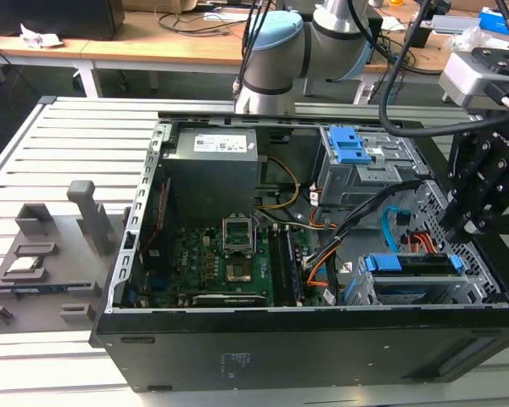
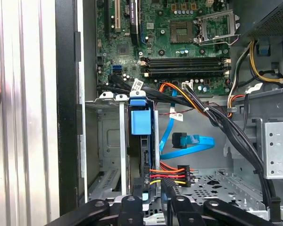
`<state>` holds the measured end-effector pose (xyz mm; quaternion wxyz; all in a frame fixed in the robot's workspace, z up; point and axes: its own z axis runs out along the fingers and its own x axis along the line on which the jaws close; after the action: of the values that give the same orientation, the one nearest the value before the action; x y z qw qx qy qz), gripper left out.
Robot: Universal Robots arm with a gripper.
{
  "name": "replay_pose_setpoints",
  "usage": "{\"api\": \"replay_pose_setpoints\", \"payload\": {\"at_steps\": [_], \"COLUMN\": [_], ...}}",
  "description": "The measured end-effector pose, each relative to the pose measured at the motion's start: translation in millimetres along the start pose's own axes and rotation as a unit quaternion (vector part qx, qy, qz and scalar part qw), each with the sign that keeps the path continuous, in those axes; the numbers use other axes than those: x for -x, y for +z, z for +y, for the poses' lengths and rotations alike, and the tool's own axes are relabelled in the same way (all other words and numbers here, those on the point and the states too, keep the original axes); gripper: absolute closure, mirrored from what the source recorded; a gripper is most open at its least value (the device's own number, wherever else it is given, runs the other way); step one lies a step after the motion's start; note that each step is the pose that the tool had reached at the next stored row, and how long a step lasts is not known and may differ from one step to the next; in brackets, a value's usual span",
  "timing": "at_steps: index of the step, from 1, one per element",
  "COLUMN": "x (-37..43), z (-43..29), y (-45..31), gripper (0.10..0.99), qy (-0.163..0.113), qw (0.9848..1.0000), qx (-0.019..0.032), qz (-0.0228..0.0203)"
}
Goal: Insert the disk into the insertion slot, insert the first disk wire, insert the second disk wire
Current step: 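Insert the second disk wire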
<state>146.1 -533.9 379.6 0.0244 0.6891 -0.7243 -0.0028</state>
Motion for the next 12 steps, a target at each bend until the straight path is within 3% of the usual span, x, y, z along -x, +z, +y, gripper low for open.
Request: {"api": "replay_pose_setpoints", "payload": {"at_steps": [2, 4, 6, 12], "x": [0.8, 11.3, 18.9, 26.9], "z": [0.1, 1.8, 7.2, 20.6], "y": [-0.4, 0.4, 1.0, 2.2], "gripper": [0.784, 0.784, 0.784, 0.784], "qy": [0.0, 0.0, 0.0, 0.0], "qw": [1.0, 1.0, 1.0, 1.0], "qx": [0.0, 0.0, 0.0, 0.0], "qz": [0.0003, 0.0001, 0.0, 0.0]}}
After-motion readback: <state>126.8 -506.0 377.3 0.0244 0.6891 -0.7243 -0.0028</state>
